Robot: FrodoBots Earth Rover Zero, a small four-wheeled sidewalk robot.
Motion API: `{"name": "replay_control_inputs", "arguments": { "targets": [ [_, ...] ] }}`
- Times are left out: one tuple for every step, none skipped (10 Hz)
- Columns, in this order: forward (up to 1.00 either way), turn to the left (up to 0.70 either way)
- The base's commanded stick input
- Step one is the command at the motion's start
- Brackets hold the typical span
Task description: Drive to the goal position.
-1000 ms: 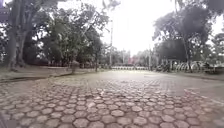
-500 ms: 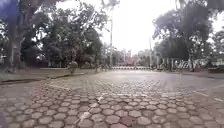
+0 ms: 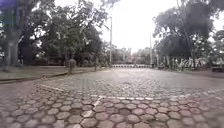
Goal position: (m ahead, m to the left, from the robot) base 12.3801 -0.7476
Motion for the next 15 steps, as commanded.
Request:
{"name": "replay_control_inputs", "arguments": {
  "targets": [
    [0.67, 0.0],
    [0.67, 0.0],
    [0.67, 0.0],
    [0.67, 0.0],
    [0.67, 0.0],
    [0.67, 0.0],
    [0.67, 0.0],
    [0.67, 0.0],
    [0.67, 0.0],
    [0.67, 0.0],
    [0.67, 0.0],
    [0.69, 0.0],
    [0.68, 0.0],
    [0.68, 0.0],
    [0.68, 0.0]
  ]
}}
